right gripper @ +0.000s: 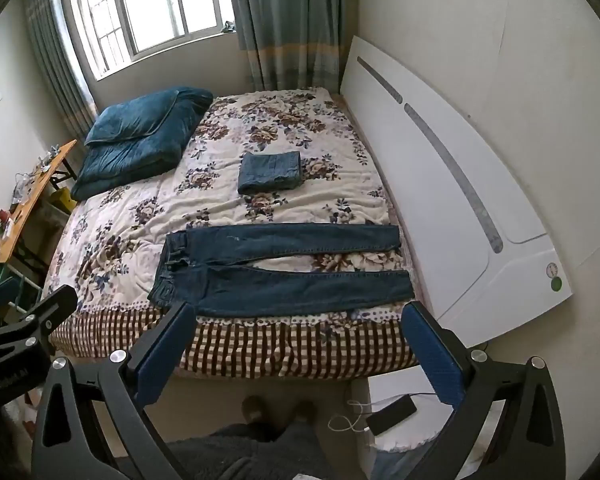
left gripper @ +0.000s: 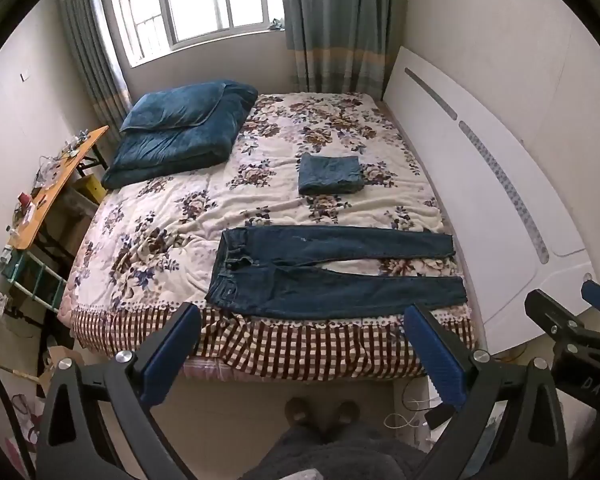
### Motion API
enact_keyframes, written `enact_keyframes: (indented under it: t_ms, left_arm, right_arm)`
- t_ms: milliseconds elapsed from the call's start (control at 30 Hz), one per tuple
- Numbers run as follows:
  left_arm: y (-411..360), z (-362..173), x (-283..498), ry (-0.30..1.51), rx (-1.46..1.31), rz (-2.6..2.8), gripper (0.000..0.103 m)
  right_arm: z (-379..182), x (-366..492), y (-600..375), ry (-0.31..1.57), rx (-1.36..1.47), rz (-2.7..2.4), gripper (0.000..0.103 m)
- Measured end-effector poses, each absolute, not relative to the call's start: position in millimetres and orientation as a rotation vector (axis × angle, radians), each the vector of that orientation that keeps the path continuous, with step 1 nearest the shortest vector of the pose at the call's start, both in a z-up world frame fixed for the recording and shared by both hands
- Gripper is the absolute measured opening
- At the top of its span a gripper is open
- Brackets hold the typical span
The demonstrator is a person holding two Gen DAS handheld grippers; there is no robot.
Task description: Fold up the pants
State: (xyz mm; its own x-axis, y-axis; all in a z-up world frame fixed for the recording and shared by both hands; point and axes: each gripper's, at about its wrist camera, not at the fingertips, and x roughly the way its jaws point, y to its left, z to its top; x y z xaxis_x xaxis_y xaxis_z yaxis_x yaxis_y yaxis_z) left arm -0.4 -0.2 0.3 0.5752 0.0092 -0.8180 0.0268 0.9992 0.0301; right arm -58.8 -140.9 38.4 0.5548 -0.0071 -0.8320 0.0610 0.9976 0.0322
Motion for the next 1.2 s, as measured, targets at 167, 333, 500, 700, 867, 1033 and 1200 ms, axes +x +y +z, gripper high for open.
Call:
enact_keyframes:
  t_ms: [167, 333, 500, 700, 867, 1033, 1200]
  left_arm:
    - [2, 0, -1, 0.962, 0.033, -0.005, 0.103]
    - [4, 1, -2, 0.957, 0.031, 0.010, 0.103]
    - [0, -1, 1, 0.962, 0.038, -0.008, 0.103]
    - [1, 0, 0, 0.958, 0.038, -0.013, 0.103]
    - [1, 8, 15, 0.953, 0.041, -0.014, 0.103]
    - [0, 9, 16, 0.951, 0.040, -0.014, 0.103]
    - [0, 9, 17, 0.949, 0.041, -0.014, 0.103]
  right_arm:
    - [39, -58, -142, 0.978, 0.061, -0.040, 0.103]
    - [43, -57, -142, 0.972, 0.061, -0.039, 0.103]
    - [45, -51, -137, 0.968, 0.059, -0.037, 0.103]
    - [44, -54, -142, 0.967, 0.066, -0.037, 0.103]
    - [46, -50, -143, 0.961, 0.069, -0.036, 0.103]
    - [48, -49, -144, 0.956, 0.069, -0.037, 0.103]
    - [47, -48, -143, 0.956, 0.069, -0.038, 0.103]
